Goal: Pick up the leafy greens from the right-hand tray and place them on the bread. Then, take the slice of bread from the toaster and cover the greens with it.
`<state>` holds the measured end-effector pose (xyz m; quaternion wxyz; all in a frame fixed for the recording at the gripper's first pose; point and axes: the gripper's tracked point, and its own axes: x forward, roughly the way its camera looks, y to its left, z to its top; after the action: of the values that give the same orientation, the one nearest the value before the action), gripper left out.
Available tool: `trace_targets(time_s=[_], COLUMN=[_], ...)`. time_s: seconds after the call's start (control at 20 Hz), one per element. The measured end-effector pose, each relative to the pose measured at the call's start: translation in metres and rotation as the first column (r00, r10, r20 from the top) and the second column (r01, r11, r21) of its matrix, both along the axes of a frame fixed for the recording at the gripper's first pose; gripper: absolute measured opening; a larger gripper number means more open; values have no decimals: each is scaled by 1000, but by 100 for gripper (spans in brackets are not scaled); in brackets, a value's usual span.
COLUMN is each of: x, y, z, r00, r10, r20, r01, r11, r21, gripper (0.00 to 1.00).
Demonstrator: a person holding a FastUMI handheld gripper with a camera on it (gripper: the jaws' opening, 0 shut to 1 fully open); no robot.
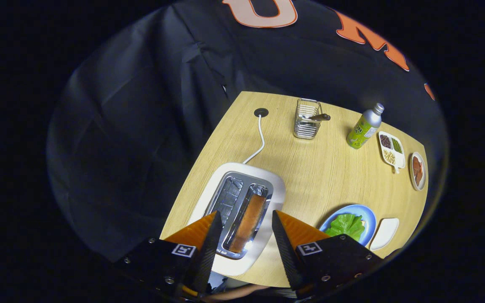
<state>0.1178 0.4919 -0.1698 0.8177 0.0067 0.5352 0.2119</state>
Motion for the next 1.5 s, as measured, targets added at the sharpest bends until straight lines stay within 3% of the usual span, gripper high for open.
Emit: trace_targets(time_s=[0.15, 0.5, 0.65, 1.0, 1.25, 1.5], x=[0, 9, 13, 13, 1, -4], y=[11, 9, 4, -9, -22, -59], z=[-8, -16, -8, 43, 85, 91], r00=[1000, 999, 999, 995, 996, 992], r10=[-3, -32, -53, -82, -68, -97], r20=[-29, -11, 0, 48, 66, 75], r01=[3, 32, 53, 73, 45, 62], r11=[1000, 999, 999, 983, 950, 926], r21=[0, -37, 10, 170, 308, 372], gripper=[64, 29, 16, 14, 13, 14])
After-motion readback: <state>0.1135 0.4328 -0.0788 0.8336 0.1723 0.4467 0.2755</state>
